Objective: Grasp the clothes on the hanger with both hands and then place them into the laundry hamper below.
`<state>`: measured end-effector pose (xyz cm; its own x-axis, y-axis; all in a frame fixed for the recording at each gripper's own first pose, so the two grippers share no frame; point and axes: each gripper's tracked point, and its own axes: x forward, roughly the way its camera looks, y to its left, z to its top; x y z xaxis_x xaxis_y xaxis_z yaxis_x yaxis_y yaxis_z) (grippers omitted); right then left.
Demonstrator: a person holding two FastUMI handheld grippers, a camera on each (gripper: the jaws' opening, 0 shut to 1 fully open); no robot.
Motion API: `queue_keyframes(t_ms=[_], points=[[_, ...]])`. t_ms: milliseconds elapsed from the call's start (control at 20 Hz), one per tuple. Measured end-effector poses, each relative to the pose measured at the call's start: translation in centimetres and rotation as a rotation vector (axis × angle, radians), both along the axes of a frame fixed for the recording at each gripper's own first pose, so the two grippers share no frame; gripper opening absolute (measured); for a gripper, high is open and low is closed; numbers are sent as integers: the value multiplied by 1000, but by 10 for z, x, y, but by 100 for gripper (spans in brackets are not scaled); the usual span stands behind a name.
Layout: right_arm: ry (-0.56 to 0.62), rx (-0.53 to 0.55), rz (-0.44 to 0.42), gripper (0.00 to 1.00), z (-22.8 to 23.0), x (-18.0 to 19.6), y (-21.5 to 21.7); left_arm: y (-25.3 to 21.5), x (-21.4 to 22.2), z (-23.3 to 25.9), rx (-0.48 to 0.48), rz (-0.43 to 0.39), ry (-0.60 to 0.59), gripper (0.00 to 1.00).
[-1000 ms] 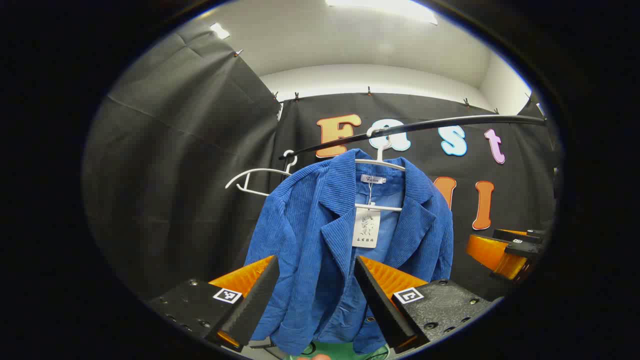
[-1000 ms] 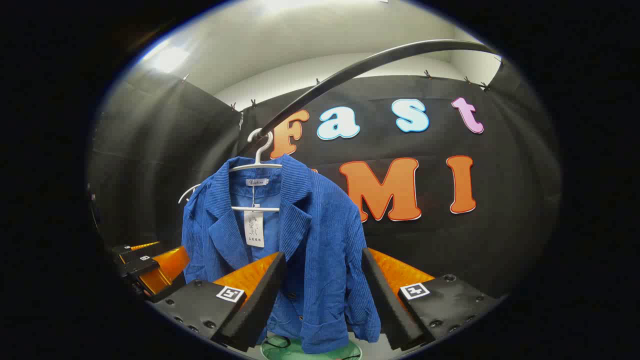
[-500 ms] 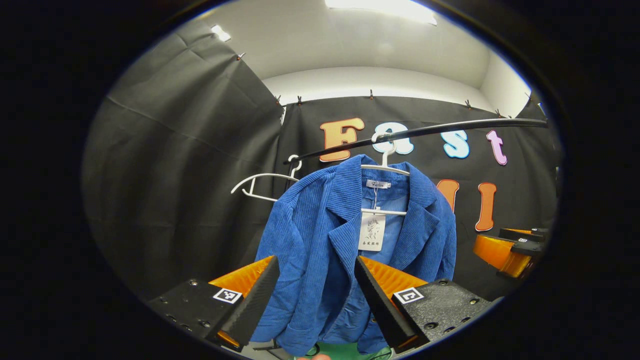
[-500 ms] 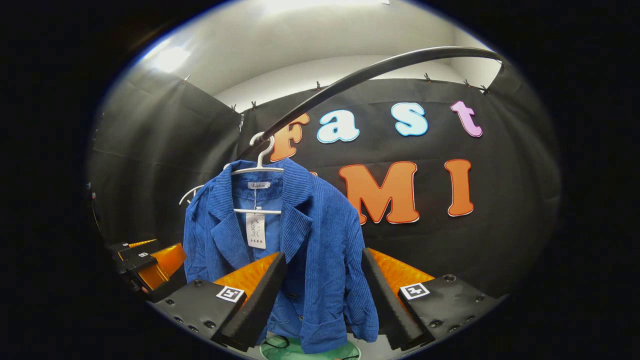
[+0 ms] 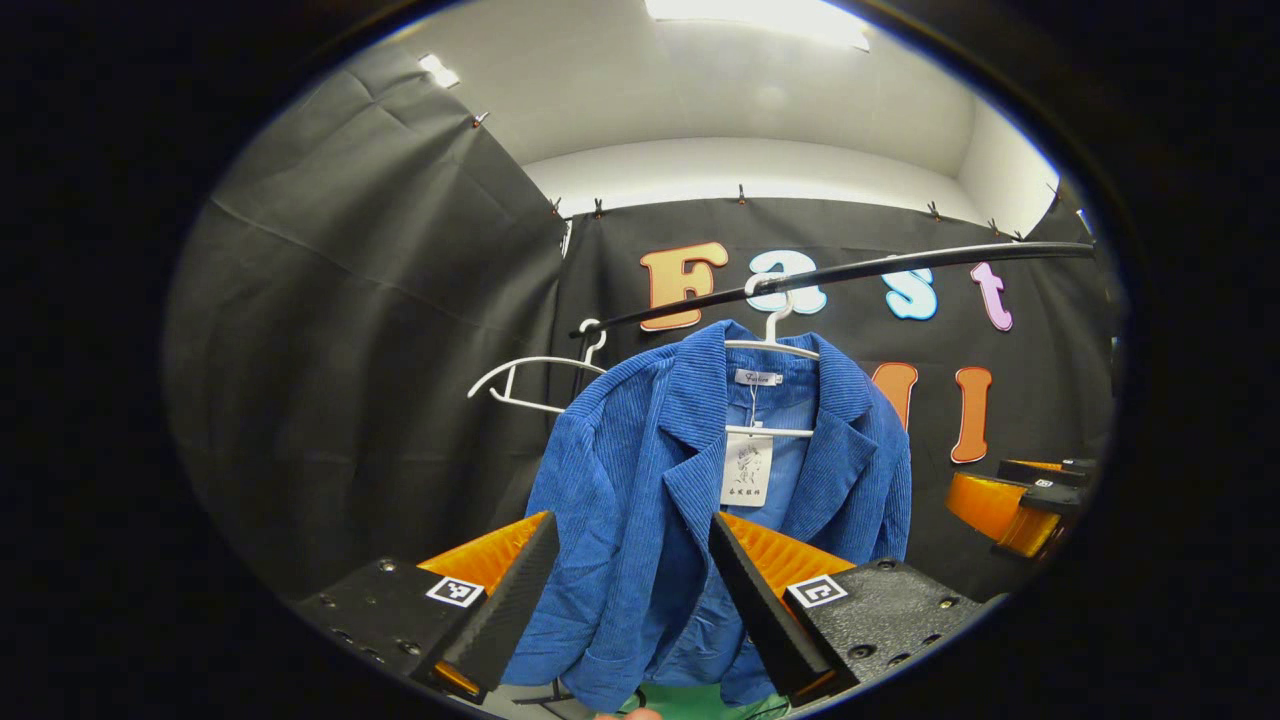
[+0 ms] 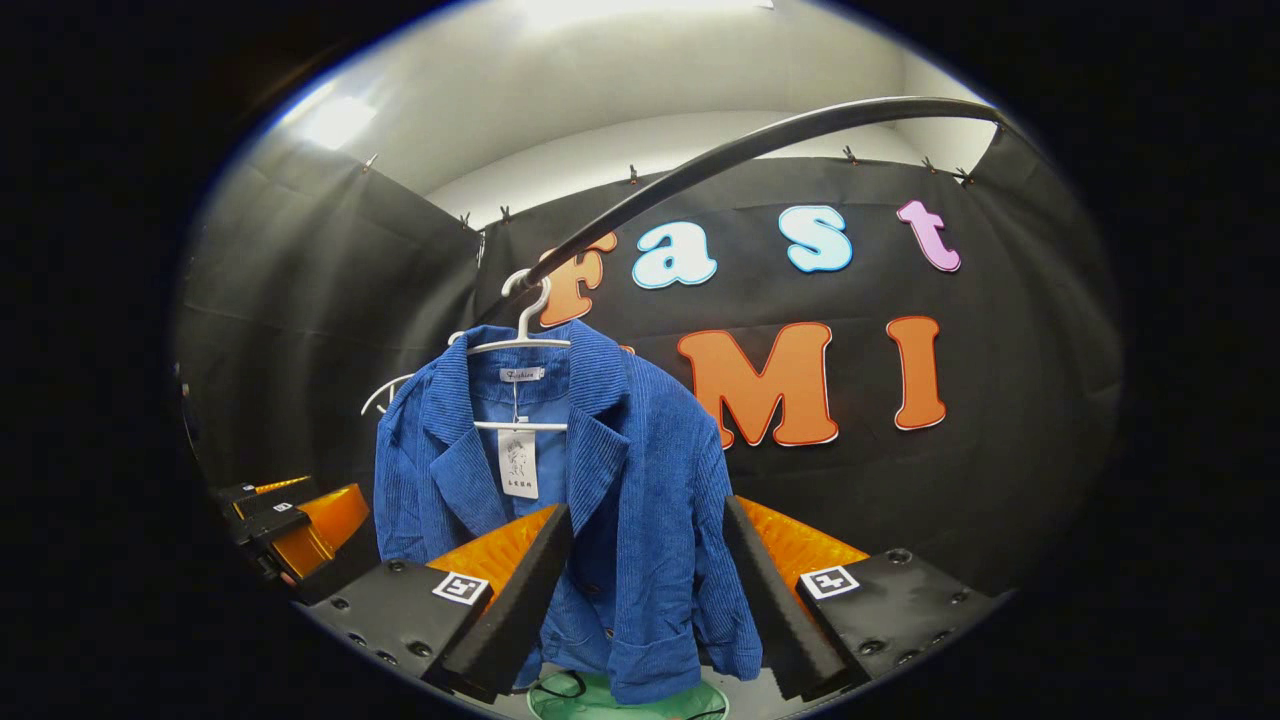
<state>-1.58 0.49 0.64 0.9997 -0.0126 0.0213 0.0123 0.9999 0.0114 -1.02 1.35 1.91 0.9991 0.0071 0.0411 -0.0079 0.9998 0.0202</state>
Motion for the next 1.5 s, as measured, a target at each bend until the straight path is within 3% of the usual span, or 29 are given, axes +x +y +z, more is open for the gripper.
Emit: queue_keyframes(t_ms=[400, 500, 750, 900, 950, 1050, 1200, 1300, 1350, 1450, 1500], points=[[29, 34, 22, 94, -13, 22, 11, 3, 14, 13, -39, -18, -15, 95], [51, 47, 47, 98, -23, 42, 23, 5, 16, 12, -24, -30, -11, 95], [124, 109, 75, 94, -58, 115, 53, 15, 22, -1, -7, -50, 31, 92], [163, 119, 31, 98, -84, 157, 58, 23, 28, -5, -11, -77, 43, 95], [168, 107, 11, 94, -91, 167, 58, 25, 30, -6, -7, -86, 45, 95], [169, 72, -69, 98, -103, 183, 46, 25, 32, -11, -8, -117, 64, 95], [131, 43, -131, 94, -101, 198, 29, 23, 37, -19, -22, -149, 82, 96], [125, 32, -155, 98, -99, 201, 5, 24, 40, -23, -18, -123, 79, 95], [120, 38, -154, 80, -97, 201, -10, 24, 41, -24, -21, -101, 72, 95], [115, 45, -147, 63, -91, 206, -39, 18, 44, -27, -39, -71, 64, 92], [122, 48, -153, 46, -90, 208, -51, 15, 45, -29, -45, -66, 66, 95]])
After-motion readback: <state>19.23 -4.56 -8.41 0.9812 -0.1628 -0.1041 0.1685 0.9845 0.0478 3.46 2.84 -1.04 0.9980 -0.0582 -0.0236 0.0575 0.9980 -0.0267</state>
